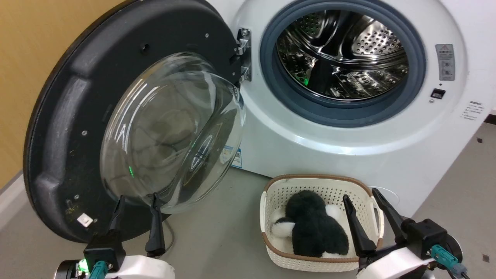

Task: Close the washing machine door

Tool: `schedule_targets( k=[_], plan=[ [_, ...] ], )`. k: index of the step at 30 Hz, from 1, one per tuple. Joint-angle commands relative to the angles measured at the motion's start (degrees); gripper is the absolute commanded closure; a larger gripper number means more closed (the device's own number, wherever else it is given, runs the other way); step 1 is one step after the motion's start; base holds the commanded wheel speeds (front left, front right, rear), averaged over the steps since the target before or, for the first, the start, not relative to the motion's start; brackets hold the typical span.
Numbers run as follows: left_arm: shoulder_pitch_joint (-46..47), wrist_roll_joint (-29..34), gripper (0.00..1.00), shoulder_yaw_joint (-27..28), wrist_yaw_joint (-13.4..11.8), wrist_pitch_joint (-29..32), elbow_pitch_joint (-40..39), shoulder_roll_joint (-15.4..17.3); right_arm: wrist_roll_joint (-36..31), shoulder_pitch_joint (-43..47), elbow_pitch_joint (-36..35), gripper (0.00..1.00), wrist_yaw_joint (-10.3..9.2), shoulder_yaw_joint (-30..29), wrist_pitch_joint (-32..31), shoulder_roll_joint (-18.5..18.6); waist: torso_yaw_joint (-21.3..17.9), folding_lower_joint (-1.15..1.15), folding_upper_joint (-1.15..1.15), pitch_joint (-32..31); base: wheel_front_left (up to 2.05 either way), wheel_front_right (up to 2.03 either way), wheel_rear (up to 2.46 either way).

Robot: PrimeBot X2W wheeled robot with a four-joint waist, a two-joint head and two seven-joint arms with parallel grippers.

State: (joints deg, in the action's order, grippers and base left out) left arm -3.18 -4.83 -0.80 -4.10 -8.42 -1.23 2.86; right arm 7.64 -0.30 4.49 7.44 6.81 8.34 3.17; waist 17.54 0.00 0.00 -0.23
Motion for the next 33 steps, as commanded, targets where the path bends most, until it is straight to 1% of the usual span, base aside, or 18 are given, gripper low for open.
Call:
schedule_targets(
  k=[1,18,33],
  plan=[
    [-0.88,-0.55,0.00,0.18,-0.60,-0.66,-0.44,0.01,0.53,-1.31,0.40,0.00,0.03,0.55,0.74,-0.17,0.58,0.00,0.00,0.12,0.00,0.00,0.00],
    [-2.98,-2.24,0.00,0.53,-3.25,-2.69,-2.87,0.01,3.59,-3.83,2.99,0.00,0.03,5.19,2.77,0.91,4.94,0.00,0.00,0.55,0.00,0.00,0.00],
    [-3.99,-2.84,0.00,1.31,-4.09,-4.49,-4.05,0.01,5.79,-4.99,4.34,0.00,0.04,7.78,4.57,1.25,8.83,0.00,0.00,1.04,0.00,0.00,0.00]
  ],
)
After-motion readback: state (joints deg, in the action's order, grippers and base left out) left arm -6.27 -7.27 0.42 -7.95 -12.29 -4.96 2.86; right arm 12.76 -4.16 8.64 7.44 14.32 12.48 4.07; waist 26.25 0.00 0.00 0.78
